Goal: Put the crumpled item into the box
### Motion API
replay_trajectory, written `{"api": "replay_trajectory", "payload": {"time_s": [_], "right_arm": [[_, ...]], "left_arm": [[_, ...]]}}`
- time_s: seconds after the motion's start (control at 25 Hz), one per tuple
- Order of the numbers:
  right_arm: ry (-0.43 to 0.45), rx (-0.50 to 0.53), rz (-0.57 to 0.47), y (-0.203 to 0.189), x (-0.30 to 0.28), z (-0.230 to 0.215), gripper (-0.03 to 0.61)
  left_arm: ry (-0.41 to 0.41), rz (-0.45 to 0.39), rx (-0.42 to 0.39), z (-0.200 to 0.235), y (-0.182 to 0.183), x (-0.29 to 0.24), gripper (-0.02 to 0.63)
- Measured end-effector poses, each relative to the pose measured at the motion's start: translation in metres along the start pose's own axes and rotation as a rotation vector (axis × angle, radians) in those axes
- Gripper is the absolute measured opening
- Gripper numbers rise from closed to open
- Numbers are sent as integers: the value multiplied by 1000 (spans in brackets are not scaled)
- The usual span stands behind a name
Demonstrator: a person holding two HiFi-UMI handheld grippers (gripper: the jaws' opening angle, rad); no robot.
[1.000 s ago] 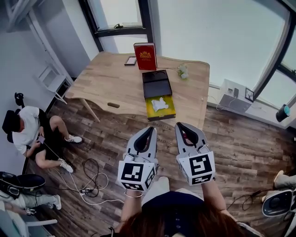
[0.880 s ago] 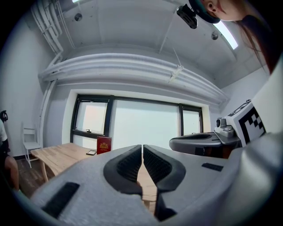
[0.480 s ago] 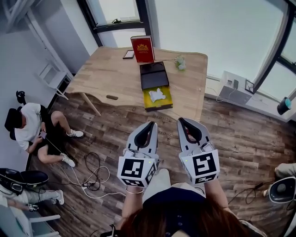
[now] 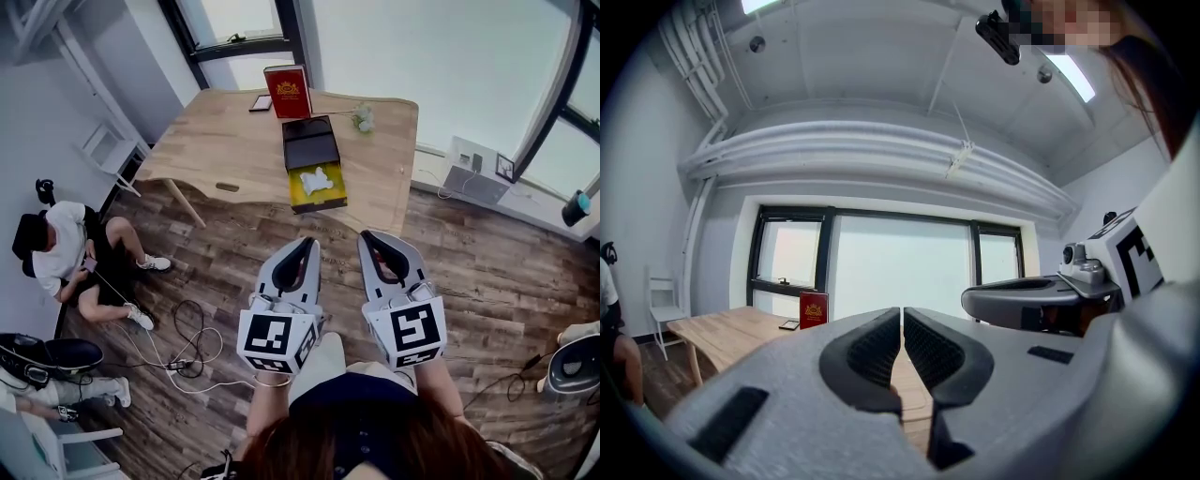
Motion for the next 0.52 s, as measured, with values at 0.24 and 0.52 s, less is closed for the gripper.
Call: {"api": "replay_trajectory", "payload": {"time_s": [0.24, 0.52], "right_arm": [[9, -5, -15, 3, 13, 2, 25], [8, -8, -20, 3, 22, 4, 25]], "left_arm": [[9, -1, -5, -10, 1, 9, 32], [11, 11, 0, -18, -5, 16, 32]]}}
Point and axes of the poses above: the fingertips, and each gripper's own axes: x backward along the fingers, z to its left, y out of its top, the point moved 2 cm from there along x, backward along the fingers, and after that the axes turned 10 degrees about -y, right-handed, at the moved point
